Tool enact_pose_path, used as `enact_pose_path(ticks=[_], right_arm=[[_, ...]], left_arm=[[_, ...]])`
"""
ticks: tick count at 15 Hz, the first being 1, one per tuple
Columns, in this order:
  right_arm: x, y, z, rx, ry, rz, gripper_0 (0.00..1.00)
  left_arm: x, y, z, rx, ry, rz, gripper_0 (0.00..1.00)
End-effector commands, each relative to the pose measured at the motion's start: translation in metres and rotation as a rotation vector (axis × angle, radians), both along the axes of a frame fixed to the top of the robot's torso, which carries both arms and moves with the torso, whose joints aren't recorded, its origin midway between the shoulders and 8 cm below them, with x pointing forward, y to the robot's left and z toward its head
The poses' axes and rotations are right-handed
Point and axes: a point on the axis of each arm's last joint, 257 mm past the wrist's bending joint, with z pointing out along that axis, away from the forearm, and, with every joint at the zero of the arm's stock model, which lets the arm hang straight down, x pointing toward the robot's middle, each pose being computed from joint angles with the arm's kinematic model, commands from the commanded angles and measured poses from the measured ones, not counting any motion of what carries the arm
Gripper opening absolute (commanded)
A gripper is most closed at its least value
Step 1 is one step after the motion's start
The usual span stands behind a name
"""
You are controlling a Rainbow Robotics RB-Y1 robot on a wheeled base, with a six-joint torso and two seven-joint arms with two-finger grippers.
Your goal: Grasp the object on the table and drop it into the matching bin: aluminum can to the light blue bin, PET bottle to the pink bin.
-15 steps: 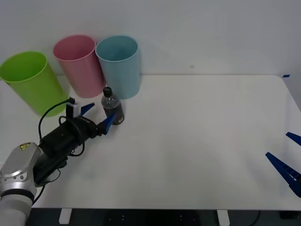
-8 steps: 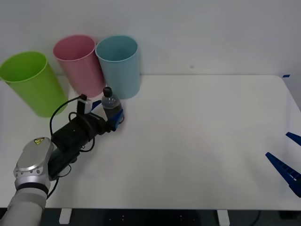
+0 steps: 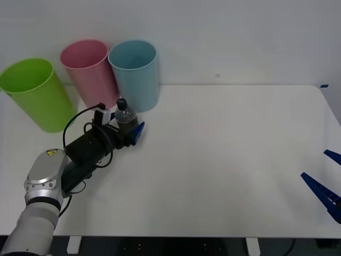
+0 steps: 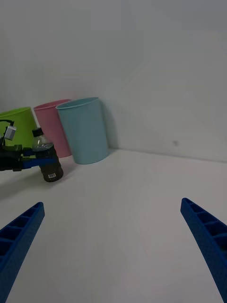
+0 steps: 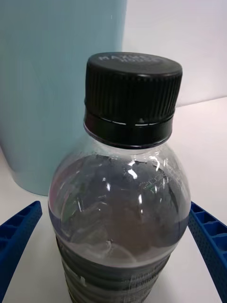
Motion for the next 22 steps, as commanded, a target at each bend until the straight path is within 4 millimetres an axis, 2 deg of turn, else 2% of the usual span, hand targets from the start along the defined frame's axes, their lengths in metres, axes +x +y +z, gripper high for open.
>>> enact_pose_path(ticks=[1, 2, 3, 4, 14, 20, 22], right_arm=[[0.000, 0.000, 0.000, 0.000, 0.000, 0.000, 1.00], [0.000, 0.000, 0.000, 0.000, 0.000, 0.000, 1.00], [0.000, 0.000, 0.000, 0.000, 0.000, 0.000, 1.00], [0.000, 0.000, 0.000, 0.000, 0.000, 0.000, 1.00], [0.000, 0.000, 0.000, 0.000, 0.000, 0.000, 1.00], [0.000, 0.000, 0.000, 0.000, 0.000, 0.000, 1.00], [0.000, 0.000, 0.000, 0.000, 0.000, 0.000, 1.00]], left_arm=[[0.000, 0.001, 0.000, 0.000, 0.000, 0.003, 1.00], [0.001, 0.002, 0.000, 0.001, 0.000, 0.007, 0.50], [0.001, 0.002, 0.000, 0.005, -0.002, 0.007, 0.18], [0.001, 0.002, -0.001, 0.013, -0.005, 0.006, 0.01], [-0.003, 0.013, 0.003, -0.008, -0.011, 0.002, 0.00], [-0.026, 0.029, 0.030, -0.056, -0.082, 0.013, 0.00], [-0.036, 0.035, 0.045, -0.070, -0.117, 0.021, 0.00]])
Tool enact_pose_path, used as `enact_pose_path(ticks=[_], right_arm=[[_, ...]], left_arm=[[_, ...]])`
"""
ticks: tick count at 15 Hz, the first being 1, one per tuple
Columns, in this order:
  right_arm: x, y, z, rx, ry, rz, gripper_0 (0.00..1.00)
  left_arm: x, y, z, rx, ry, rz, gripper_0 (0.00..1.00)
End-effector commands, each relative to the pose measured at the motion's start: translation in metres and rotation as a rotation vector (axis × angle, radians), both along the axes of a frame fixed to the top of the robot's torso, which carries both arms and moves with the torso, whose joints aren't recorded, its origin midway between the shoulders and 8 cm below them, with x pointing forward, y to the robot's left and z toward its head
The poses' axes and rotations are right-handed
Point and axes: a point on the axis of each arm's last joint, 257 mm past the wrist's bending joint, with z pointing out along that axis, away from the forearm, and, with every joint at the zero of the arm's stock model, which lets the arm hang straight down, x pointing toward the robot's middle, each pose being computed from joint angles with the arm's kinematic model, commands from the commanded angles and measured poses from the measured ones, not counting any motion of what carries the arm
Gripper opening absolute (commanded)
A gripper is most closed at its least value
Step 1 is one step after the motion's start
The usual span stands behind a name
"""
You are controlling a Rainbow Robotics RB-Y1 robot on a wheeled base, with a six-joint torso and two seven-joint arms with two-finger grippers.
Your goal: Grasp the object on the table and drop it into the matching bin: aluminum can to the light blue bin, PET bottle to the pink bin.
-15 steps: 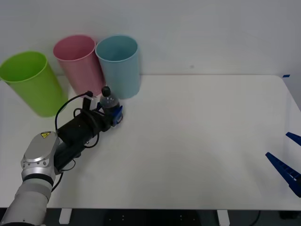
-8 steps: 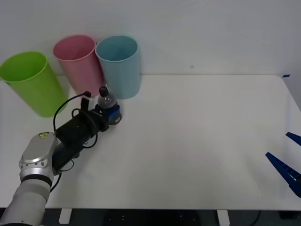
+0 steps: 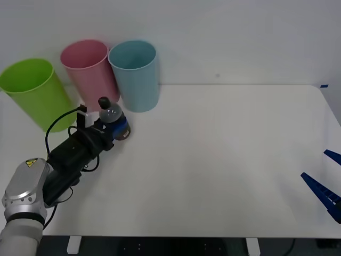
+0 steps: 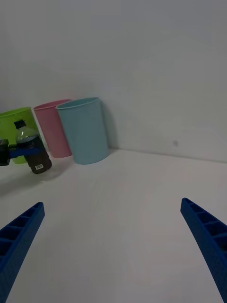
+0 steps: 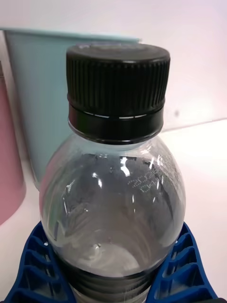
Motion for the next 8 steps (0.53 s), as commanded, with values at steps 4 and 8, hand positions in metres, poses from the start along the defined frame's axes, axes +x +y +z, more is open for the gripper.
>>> enact_pose_path(ticks=[4, 8], right_arm=[[0.000, 0.000, 0.000, 0.000, 0.000, 0.000, 1.00], [0.000, 0.000, 0.000, 0.000, 0.000, 0.000, 1.00]], left_arm=[[-0.023, 0.014, 0.048, -0.077, -0.089, 0.022, 0.00], [-0.032, 0.026, 0.093, -0.131, -0.151, 0.028, 0.00]])
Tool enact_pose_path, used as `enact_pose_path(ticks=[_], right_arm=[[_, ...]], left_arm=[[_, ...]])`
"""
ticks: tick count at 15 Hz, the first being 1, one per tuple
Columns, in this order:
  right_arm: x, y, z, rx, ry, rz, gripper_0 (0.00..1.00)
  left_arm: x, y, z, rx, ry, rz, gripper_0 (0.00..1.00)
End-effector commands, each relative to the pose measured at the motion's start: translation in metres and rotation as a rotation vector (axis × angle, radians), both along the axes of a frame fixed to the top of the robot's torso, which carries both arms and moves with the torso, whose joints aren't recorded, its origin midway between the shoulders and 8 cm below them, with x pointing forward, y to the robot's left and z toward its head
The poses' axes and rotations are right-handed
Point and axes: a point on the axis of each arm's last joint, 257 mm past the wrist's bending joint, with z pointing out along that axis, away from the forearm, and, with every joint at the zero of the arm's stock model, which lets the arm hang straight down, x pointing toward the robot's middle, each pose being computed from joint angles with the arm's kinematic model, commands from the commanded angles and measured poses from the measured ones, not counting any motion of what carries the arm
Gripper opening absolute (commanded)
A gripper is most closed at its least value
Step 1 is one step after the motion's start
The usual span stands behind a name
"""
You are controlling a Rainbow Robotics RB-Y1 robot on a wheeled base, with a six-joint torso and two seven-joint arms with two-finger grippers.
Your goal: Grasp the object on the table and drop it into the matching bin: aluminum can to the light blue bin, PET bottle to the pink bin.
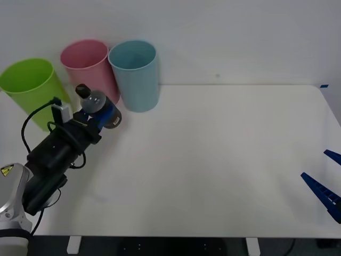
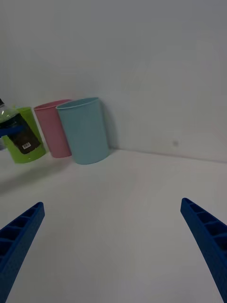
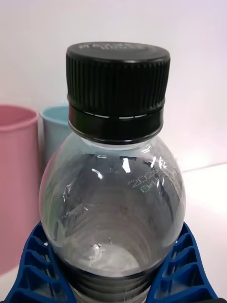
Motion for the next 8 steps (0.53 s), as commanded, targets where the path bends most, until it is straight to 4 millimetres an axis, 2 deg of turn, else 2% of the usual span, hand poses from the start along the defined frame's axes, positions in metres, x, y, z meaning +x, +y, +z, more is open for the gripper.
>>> enact_pose_path(ticks=[1, 8], right_arm=[[0.000, 0.000, 0.000, 0.000, 0.000, 0.000, 1.00], [0.000, 0.000, 0.000, 0.000, 0.000, 0.000, 1.00]], left_arm=[[-0.008, 0.007, 0.034, -0.056, -0.025, -0.015, 0.00], [-0.017, 0.032, 0.106, -0.155, -0.047, -0.059, 0.00]])
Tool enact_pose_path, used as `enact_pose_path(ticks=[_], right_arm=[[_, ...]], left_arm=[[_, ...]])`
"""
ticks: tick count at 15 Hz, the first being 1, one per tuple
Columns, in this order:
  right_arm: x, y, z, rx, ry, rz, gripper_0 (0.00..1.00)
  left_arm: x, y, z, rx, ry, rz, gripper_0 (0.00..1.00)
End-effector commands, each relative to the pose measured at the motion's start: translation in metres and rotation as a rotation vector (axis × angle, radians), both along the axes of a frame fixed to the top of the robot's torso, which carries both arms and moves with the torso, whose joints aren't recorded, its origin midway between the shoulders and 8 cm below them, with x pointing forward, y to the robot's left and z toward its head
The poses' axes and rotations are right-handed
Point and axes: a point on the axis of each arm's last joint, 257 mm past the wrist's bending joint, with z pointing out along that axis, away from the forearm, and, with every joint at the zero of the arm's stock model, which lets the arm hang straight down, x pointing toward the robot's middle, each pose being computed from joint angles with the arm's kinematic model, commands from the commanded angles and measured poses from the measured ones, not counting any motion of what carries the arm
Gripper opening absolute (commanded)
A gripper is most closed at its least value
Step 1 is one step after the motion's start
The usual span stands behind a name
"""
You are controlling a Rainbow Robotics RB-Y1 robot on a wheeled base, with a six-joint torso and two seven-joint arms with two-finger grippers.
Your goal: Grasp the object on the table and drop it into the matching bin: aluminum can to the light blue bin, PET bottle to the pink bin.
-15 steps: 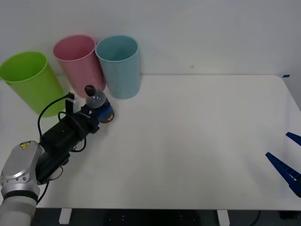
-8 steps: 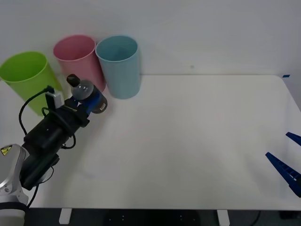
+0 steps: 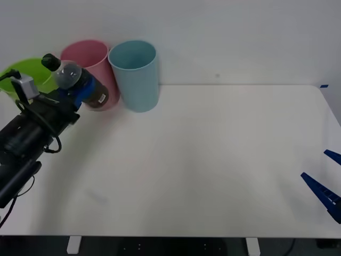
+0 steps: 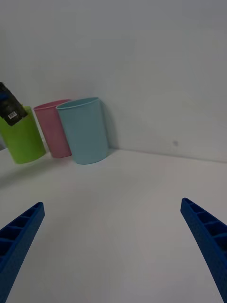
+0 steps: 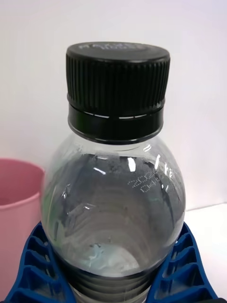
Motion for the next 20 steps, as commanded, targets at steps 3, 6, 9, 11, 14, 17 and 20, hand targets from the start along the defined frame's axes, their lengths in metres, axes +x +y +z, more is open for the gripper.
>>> enact_pose_path(ticks=[3, 6, 9, 11, 14, 17, 20], right_arm=[[0.000, 0.000, 0.000, 0.000, 0.000, 0.000, 1.00], [0.000, 0.000, 0.000, 0.000, 0.000, 0.000, 1.00], [0.000, 0.000, 0.000, 0.000, 0.000, 0.000, 1.00], [0.000, 0.000, 0.000, 0.000, 0.000, 0.000, 1.00], [0.000, 0.000, 0.000, 0.000, 0.000, 0.000, 1.00], [0.000, 0.000, 0.000, 0.000, 0.000, 0.000, 1.00], [0.000, 0.000, 0.000, 0.000, 0.000, 0.000, 1.00]], left_arm=[[0.007, 0.022, 0.037, -0.027, -0.026, 0.024, 0.00], [0.015, 0.034, 0.054, -0.042, -0.044, 0.061, 0.00], [0.022, 0.045, 0.067, -0.066, -0.064, 0.109, 0.00], [0.028, 0.049, 0.077, -0.085, -0.076, 0.130, 0.01], [0.036, 0.058, 0.086, -0.103, -0.089, 0.163, 0.00], [0.047, 0.065, 0.088, -0.097, -0.090, 0.197, 0.00], [0.066, 0.070, 0.090, -0.072, -0.085, 0.225, 0.00]])
